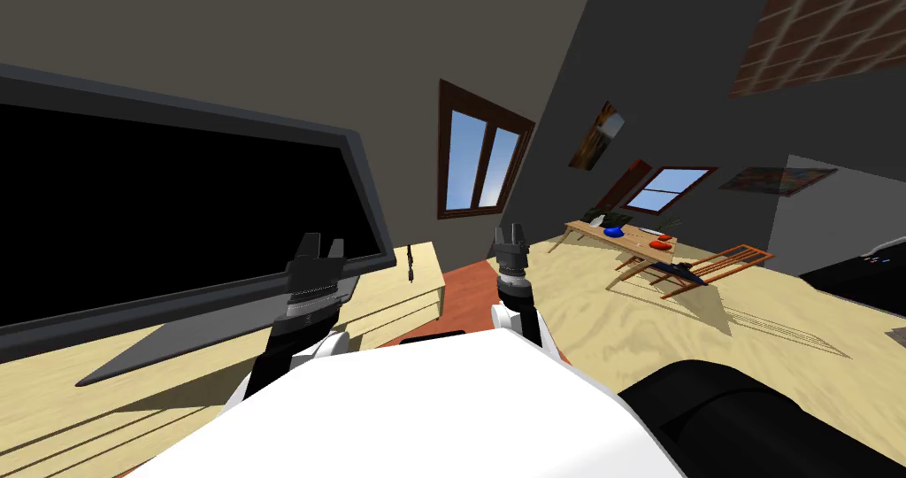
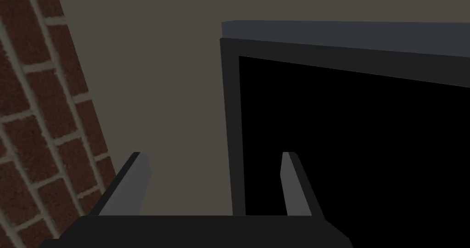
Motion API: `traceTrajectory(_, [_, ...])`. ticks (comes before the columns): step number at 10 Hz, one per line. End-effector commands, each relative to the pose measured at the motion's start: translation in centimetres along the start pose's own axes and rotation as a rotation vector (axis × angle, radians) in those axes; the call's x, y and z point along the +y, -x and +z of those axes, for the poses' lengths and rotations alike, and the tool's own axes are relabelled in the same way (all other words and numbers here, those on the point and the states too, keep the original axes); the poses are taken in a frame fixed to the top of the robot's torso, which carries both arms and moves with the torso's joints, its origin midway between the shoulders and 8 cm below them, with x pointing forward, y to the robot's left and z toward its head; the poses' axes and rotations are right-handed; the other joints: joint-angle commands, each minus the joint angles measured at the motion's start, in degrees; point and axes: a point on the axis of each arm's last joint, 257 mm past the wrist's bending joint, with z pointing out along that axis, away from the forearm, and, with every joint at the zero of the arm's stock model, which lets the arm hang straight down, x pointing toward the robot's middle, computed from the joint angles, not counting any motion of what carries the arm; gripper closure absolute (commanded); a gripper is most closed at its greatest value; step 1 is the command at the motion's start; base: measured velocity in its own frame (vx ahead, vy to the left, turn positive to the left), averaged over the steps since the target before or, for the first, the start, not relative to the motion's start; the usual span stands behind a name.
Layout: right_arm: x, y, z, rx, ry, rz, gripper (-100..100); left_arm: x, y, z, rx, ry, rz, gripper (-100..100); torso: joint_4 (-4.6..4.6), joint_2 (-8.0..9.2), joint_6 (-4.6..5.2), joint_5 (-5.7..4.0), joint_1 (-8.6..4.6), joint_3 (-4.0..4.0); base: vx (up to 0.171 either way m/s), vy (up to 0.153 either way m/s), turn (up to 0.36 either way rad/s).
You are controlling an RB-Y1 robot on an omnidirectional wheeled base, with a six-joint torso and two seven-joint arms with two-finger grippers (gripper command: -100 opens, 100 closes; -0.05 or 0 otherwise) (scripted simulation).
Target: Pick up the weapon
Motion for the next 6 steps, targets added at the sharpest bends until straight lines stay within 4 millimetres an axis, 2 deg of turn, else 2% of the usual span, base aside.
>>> traceTrajectory(1, [0.0,0.0,0.0,0.000,0.000,0.000,0,1.0,-0.6,-0.4,0.045,0.026,0.016,-100,0.00,0.00,0.00,0.00,0.00,0.00,0.002,-0.030,-0.112])
traceTrajectory(3, [0.0,0.0,0.0,0.000,0.000,0.000,0,2.5,-1.3,-1.2,0.098,0.065,0.035,-100,-0.01,-0.03,0.01,-0.03,-0.15,-0.02,0.007,-0.053,-0.090])
traceTrajectory(6, [0.0,0.0,0.0,0.000,0.000,0.000,0,6.1,-2.4,-3.4,0.199,0.159,0.070,-100,0.00,0.02,0.01,-0.06,-0.25,0.01,-0.004,-0.069,-0.120])
